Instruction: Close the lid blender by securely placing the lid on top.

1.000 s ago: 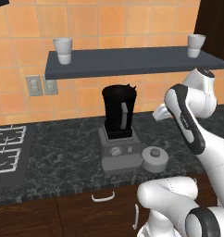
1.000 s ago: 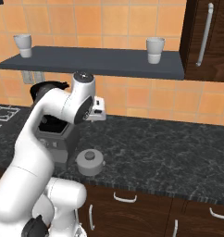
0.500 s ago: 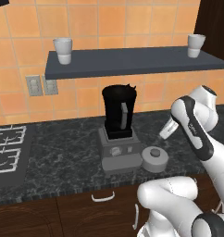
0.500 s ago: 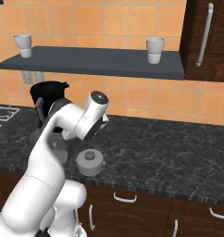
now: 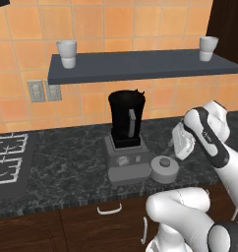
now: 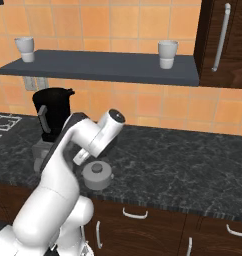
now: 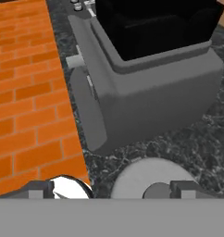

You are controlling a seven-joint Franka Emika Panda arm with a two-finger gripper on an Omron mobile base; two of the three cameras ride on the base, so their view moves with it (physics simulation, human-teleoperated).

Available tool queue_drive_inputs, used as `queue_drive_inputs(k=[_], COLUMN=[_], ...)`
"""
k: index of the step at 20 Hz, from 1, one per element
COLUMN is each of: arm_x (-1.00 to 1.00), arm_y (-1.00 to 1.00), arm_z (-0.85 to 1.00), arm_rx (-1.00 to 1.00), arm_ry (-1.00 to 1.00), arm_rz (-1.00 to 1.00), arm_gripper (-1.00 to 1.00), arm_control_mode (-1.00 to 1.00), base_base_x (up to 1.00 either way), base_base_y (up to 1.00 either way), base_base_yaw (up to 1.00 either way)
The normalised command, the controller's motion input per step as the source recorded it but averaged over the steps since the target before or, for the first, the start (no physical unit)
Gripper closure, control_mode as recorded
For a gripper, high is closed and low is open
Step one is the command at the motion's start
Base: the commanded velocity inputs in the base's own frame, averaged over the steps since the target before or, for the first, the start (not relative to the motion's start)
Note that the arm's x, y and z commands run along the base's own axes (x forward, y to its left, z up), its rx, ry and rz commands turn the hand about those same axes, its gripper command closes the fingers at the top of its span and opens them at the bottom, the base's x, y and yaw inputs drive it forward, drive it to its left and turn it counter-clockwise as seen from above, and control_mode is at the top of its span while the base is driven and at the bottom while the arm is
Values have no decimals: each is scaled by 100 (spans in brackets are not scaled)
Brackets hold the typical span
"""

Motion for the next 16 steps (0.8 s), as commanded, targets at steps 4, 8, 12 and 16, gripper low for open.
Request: queue_drive_inputs(k=[4,8,12,16], arm_x=[0,9,36,52], arm_y=[0,0,-2,0], arm_z=[-35,-55,-28,-22], arm_rx=[0,-7,-5,-3], arm_ry=[-3,0,0,0], arm_rz=[26,21,11,4], arm_gripper=[-100,-100,-100,-100], arm_control_mode=[-100,-100,-100,-100], base_base_x=[0,0,0,0], base_base_y=[0,0,0,0], base_base_yaw=[0,0,0,0])
